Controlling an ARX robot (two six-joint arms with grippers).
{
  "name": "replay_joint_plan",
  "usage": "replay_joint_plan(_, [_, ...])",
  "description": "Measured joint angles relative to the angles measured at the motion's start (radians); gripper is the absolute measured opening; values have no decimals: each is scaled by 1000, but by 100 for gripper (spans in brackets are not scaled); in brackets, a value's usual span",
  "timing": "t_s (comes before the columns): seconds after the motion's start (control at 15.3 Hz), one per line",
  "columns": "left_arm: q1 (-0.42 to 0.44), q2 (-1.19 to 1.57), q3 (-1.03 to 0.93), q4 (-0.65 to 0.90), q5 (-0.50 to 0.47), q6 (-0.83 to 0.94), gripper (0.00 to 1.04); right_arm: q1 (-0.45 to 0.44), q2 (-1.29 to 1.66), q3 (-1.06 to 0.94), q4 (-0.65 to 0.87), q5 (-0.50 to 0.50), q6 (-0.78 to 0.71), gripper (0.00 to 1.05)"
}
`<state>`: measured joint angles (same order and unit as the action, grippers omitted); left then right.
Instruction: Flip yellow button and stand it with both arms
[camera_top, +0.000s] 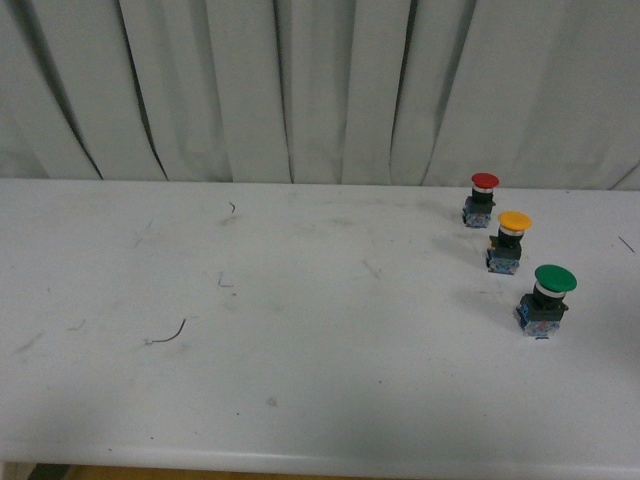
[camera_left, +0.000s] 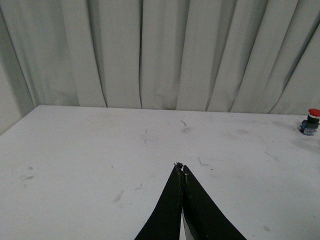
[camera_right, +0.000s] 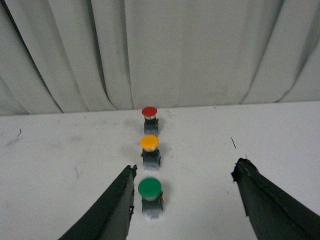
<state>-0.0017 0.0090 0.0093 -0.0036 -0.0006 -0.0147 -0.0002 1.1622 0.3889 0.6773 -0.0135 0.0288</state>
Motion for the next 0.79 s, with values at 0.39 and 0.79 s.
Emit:
replay_joint_plan(0.39, [0,0,0,0,0,0,2,0,-637,-262,-283,11,-24,2])
replay_joint_plan(0.79, [0,0,0,0,0,0,2,0,-781,-334,-360,11,-25,2])
